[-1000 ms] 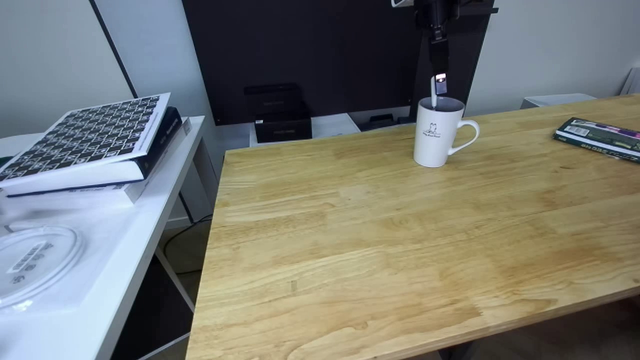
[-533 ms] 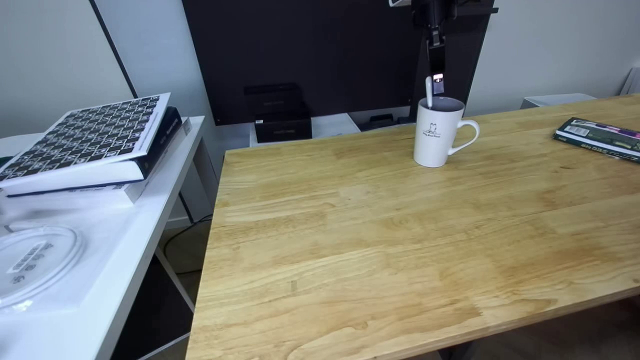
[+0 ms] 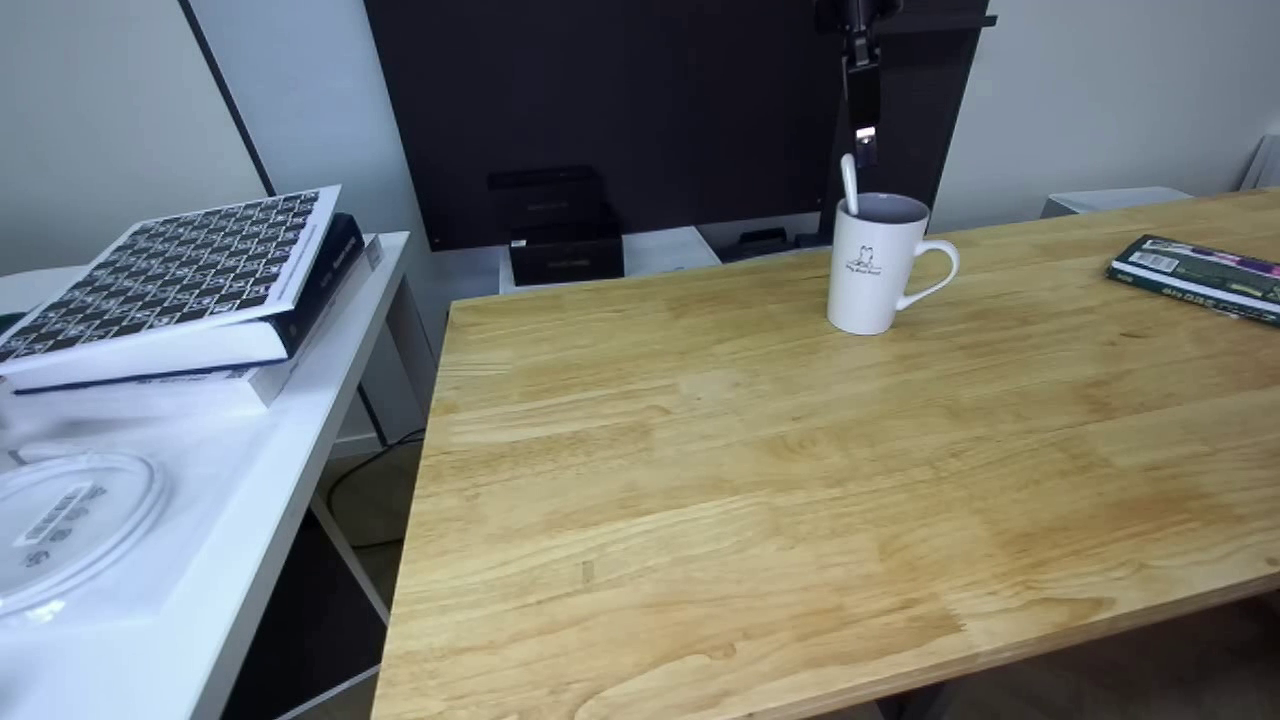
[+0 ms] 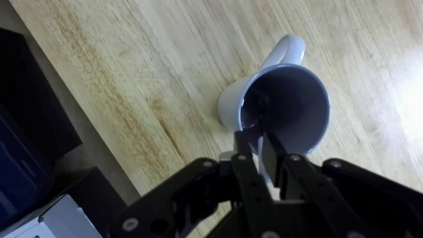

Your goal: Take the spoon out of the mug and put it on the table

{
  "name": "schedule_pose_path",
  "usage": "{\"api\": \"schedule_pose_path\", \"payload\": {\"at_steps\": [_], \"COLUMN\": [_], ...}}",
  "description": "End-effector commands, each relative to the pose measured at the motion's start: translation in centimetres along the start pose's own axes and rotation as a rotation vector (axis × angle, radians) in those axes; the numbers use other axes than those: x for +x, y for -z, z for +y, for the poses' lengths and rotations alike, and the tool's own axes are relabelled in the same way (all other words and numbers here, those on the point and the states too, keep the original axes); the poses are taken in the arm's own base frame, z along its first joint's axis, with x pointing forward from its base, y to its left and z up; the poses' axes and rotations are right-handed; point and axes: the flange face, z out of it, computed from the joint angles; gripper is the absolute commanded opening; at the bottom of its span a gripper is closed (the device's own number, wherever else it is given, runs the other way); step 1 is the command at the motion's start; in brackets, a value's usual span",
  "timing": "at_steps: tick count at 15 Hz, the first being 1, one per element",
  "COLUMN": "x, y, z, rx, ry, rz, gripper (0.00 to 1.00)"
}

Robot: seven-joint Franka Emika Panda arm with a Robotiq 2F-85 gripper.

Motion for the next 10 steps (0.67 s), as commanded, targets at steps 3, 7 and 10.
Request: {"api": "schedule_pose_path", "payload": {"at_steps": [3,7,10], "x": [0.0,0.2,0.2], "y": [0.6,0.0,-0.2], "z": [-0.1,-0.1,-0.1], "rx": [-0.016,-0.010,-0.007], "ry": [0.001,0.004,0.005], "rz": [-0.003,-0.003,-0.005], "gripper": [0.63,0.91,0.49]}}
